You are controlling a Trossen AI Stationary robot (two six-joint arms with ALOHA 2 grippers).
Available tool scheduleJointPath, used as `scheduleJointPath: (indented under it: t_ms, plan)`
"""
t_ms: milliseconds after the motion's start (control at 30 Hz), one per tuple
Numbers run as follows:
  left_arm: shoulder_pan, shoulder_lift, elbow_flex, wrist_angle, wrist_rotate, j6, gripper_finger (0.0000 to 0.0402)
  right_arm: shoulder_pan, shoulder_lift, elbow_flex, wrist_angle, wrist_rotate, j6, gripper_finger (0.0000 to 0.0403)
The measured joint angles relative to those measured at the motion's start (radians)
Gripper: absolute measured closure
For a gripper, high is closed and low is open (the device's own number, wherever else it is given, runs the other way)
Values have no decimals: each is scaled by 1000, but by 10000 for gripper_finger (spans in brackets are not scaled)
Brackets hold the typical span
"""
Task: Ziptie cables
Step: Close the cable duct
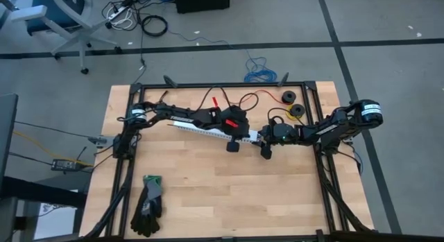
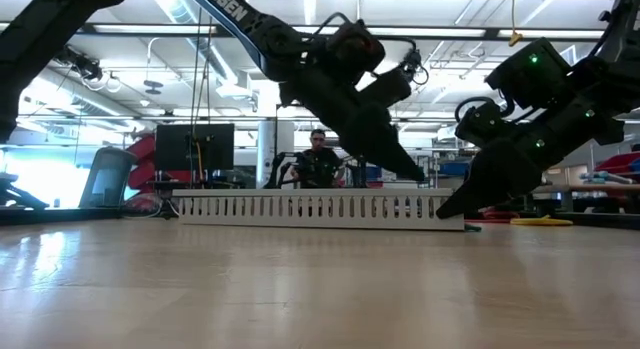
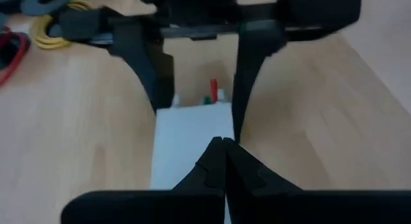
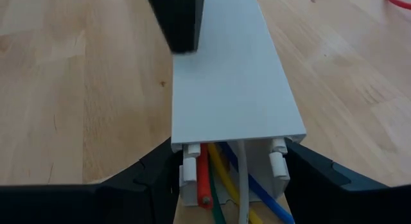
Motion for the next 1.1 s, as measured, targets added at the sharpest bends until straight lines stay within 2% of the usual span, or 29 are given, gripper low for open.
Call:
scheduleJointPath:
  t_ms: [133,300,400,533,933,1000,1100]
  plan:
    - [-2,-43,-1,-24,-96,16,401,0,0,0,-4,1,1,184]
    - [-7,-65,0,-196,-243,-2,401,0,0,0,-11,1,-1,184]
    - [-7,-51,1,-232,-200,-28,401,0,0,0,-10,1,-3,184]
    - [-3,7,4,-85,-65,-28,401,0,-1,-1,-6,-1,-16,184]
    - [-17,3,-1,96,-47,-29,401,0,0,0,-2,1,-4,184]
    - [-17,-23,0,42,-74,-27,401,0,0,0,-3,1,-4,184]
    - [-19,-55,-1,-89,-192,-17,401,0,0,0,-6,0,-4,184]
